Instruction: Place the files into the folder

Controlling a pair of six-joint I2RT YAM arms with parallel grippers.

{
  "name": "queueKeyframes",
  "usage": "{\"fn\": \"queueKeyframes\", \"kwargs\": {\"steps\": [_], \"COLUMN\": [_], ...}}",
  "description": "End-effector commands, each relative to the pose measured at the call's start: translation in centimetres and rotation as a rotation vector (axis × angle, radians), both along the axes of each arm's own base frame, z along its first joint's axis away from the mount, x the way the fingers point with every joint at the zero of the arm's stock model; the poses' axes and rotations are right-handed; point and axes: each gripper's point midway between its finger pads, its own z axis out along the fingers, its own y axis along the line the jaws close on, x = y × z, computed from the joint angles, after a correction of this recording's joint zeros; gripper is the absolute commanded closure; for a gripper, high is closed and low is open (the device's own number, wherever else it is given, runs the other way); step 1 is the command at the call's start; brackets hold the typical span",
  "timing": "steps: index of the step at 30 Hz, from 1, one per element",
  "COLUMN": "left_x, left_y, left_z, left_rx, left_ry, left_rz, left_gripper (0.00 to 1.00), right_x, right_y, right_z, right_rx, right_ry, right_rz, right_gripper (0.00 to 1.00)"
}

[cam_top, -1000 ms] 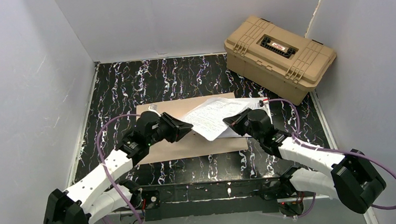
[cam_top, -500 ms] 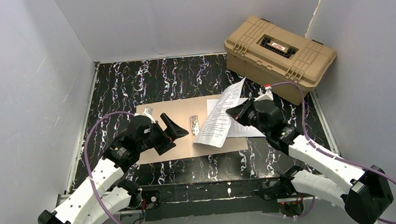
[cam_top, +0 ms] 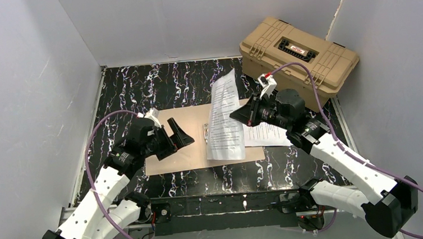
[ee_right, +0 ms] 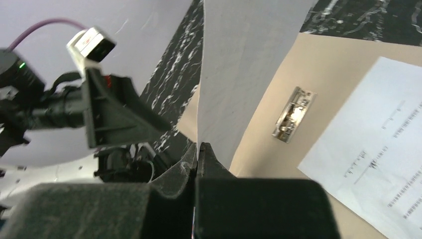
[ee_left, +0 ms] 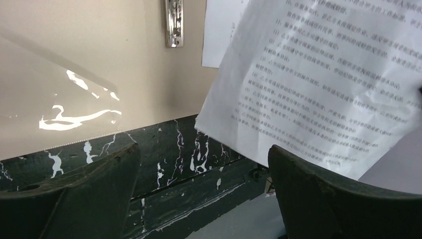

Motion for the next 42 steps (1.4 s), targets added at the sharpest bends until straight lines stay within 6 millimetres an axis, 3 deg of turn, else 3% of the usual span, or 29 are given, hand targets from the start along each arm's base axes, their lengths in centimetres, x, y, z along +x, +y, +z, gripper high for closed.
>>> {"fn": "queueKeyframes", "kwargs": {"steps": [1, 7, 13, 24, 27, 32, 42], "left_x": [0.4, 0.3, -0.2, -2.4, -3.1, -4.0, -5.5], "left_y": [-1.4, -3.8, -4.6, -5.3, -5.5, -5.8, -5.6], "left_z": [2.3, 5.6, 8.1, 13.6, 14.6, 15.7, 17.6], "left_rx": [-0.101, -0.293, -0.406, -0.618, -0.678, -0.77, -0.841], "left_ry": [-0.077, -0.174, -0.262, -0.447, -0.47, -0.489, -0.536], "left_rz": [-0.097, -0.214, -0.276, -0.386, -0.425, -0.483, -0.555], "left_gripper": [0.02, 0.02, 0.02, 0.04, 0.12, 0.35, 1.0], "right_x": [-3.2, -6.8, -10.3, -12.4, -12.6, -13.0, -12.7], "right_y": [0.9, 1.1, 0.6, 0.4, 0.3, 0.2, -0.4], "right_z": [4.4, 8.1, 11.9, 14.8, 15.2, 15.6, 14.4], "right_rx": [0.015, 0.079, 0.178, 0.292, 0.32, 0.356, 0.298], "right_ry": [-0.152, -0.231, -0.301, -0.336, -0.335, -0.327, -0.3], "right_rz": [0.224, 0.393, 0.521, 0.592, 0.595, 0.604, 0.545], "right_gripper": [0.99, 0.99, 0.99, 0.99, 0.99, 0.99, 0.99]}}
